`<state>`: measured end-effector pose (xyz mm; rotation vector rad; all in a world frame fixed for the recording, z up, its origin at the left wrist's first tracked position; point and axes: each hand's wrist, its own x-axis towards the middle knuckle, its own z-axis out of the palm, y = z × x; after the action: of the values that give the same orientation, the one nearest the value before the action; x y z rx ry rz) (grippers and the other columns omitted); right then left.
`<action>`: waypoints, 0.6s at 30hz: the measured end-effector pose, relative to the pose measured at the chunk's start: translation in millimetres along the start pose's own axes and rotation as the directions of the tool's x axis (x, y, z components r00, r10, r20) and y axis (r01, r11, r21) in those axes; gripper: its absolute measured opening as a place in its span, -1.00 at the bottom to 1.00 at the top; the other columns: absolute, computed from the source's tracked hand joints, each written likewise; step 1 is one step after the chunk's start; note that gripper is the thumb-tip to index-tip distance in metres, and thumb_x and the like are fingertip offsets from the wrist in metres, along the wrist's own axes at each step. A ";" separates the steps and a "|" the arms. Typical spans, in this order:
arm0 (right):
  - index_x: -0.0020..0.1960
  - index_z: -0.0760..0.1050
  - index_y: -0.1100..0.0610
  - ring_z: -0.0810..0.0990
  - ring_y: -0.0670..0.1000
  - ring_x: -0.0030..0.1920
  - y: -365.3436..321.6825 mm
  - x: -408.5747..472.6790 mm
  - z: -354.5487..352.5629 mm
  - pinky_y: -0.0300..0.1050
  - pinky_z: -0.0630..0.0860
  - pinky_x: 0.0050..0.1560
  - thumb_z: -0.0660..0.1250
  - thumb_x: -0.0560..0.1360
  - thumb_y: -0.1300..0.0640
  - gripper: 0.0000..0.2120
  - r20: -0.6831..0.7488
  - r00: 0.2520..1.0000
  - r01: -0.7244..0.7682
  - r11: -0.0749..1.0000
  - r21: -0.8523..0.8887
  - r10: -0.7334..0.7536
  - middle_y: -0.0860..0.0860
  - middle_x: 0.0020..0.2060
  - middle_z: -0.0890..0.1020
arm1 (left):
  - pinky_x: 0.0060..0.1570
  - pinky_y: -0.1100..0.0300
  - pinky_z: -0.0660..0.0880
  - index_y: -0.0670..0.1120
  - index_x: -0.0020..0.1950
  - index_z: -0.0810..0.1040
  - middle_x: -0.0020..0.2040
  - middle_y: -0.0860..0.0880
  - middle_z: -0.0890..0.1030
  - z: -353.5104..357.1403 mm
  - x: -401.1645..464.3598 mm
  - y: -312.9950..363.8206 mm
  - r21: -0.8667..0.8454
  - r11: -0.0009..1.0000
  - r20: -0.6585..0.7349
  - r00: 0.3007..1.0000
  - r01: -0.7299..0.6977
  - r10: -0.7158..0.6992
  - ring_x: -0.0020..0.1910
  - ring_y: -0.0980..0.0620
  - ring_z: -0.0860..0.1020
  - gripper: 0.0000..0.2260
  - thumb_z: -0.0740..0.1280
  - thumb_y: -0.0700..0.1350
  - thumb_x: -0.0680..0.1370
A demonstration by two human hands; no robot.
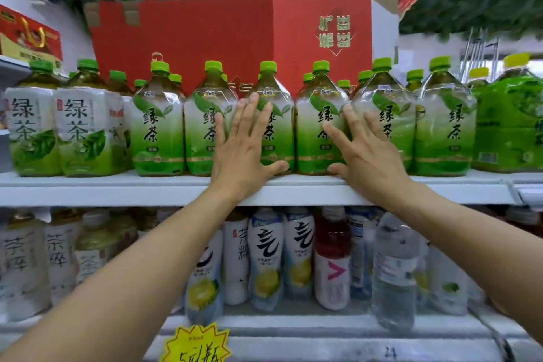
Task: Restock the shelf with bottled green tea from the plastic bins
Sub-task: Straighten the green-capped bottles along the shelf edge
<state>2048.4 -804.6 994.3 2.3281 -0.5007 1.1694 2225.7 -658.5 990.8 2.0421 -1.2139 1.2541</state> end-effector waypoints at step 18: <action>0.47 0.36 0.08 0.23 0.31 0.48 96.2 -33.3 -4.7 0.19 0.12 0.42 0.60 0.26 -0.12 -0.13 -0.074 0.997 0.031 0.998 -0.046 -0.034 0.31 0.49 0.25 | 0.56 -0.10 -0.28 0.06 0.64 -0.19 0.65 0.04 -0.24 24.3 19.1 100.0 -0.113 0.990 -0.026 0.995 0.088 -0.092 0.62 0.03 -0.23 0.05 0.41 0.35 0.42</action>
<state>1976.6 -876.9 994.0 2.2371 -0.4562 1.2127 2155.3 -736.0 989.1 1.9668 -1.1382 1.1460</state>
